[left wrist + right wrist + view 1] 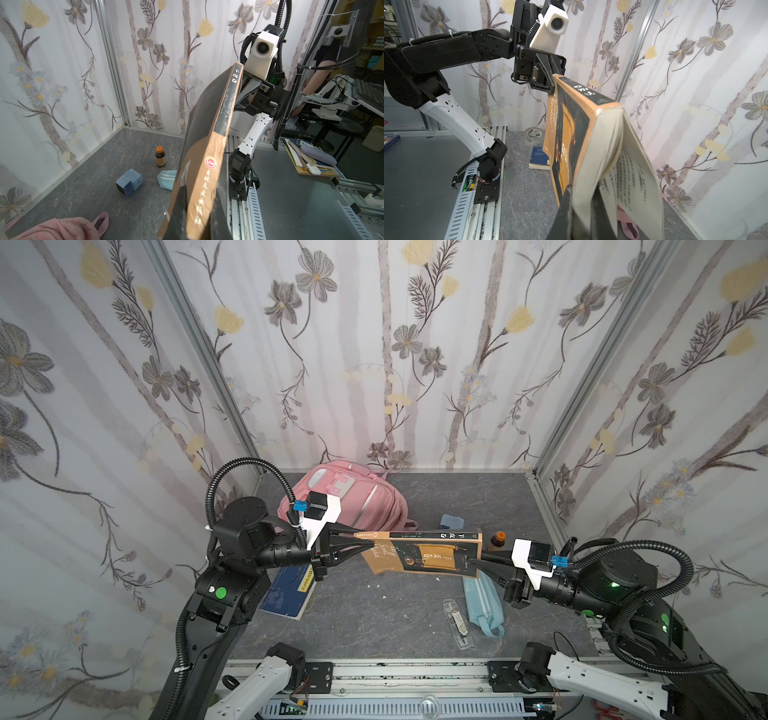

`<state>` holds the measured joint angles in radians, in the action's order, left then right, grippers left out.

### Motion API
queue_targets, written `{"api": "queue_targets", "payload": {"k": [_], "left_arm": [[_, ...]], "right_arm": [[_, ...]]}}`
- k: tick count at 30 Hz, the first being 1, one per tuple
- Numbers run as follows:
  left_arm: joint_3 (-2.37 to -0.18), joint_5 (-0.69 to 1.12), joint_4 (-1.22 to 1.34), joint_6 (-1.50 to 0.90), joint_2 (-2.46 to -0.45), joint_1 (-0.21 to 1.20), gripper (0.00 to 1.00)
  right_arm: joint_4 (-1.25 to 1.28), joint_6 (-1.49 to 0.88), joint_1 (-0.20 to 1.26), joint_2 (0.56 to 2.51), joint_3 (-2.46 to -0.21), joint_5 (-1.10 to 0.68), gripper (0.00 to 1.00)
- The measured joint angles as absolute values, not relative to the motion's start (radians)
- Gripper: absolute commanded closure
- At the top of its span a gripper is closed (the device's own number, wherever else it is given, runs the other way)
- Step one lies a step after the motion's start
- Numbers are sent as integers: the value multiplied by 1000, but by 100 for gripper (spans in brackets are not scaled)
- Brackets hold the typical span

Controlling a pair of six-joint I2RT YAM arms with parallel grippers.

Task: Pack books, pencil case, and school supplies into a backpack
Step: Pick up the book from the bottom-center of the table.

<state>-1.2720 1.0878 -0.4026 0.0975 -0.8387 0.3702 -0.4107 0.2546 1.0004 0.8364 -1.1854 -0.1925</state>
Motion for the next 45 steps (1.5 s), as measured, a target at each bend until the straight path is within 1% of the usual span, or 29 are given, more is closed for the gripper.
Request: {"api": "queue_targets", "payload": {"k": [1, 2, 3, 4, 5, 6, 13, 19, 21, 24, 28, 31, 34, 37, 39, 43, 45], "left_arm": [[-1262, 1088, -394, 92, -828, 369, 100], [-1251, 1087, -389, 80, -819, 369, 100], [-1239, 1087, -378, 78, -811, 369, 100], [-1225, 1085, -369, 77, -805, 369, 100], [-1207, 1080, -363, 71, -797, 368, 100], [-1194, 1076, -371, 72, -790, 368, 100], [-1164, 1055, -401, 71, -756, 366, 100], [-1153, 1056, -401, 71, -730, 367, 100], [-1152, 1056, -401, 71, -731, 367, 100], [-1151, 1055, -401, 71, -732, 367, 100], [-1151, 1055, -401, 71, -732, 367, 100], [-1151, 1055, -401, 71, -728, 367, 100], [-1153, 1055, -401, 71, -724, 367, 100], [-1155, 1055, -402, 71, -719, 367, 100], [-1163, 1055, -402, 72, -718, 367, 100], [-1171, 1053, -409, 72, -719, 367, 100], [-1173, 1055, -416, 72, -720, 367, 100]], "right_arm": [[-403, 255, 1001, 837, -1185, -184, 100], [-392, 254, 1002, 838, -1184, -171, 86], [-385, 253, 1002, 839, -1182, -162, 60], [-378, 249, 1002, 839, -1180, -150, 31], [-363, 244, 1001, 839, -1178, -123, 10], [-338, 244, 1001, 839, -1177, -99, 2], [-172, 263, 1000, 810, -1176, -67, 0], [-170, 295, 999, 816, -1219, -102, 1], [-180, 297, 999, 837, -1240, -130, 11], [-209, 295, 999, 883, -1268, -175, 16], [-253, 279, 998, 939, -1283, -250, 20], [-279, 270, 998, 957, -1283, -277, 22], [-282, 262, 995, 968, -1283, -302, 27], [-282, 252, 989, 980, -1283, -334, 29], [-283, 251, 984, 991, -1283, -353, 33], [-295, 252, 970, 1003, -1283, -376, 35], [-304, 252, 962, 1005, -1279, -393, 39]]}}
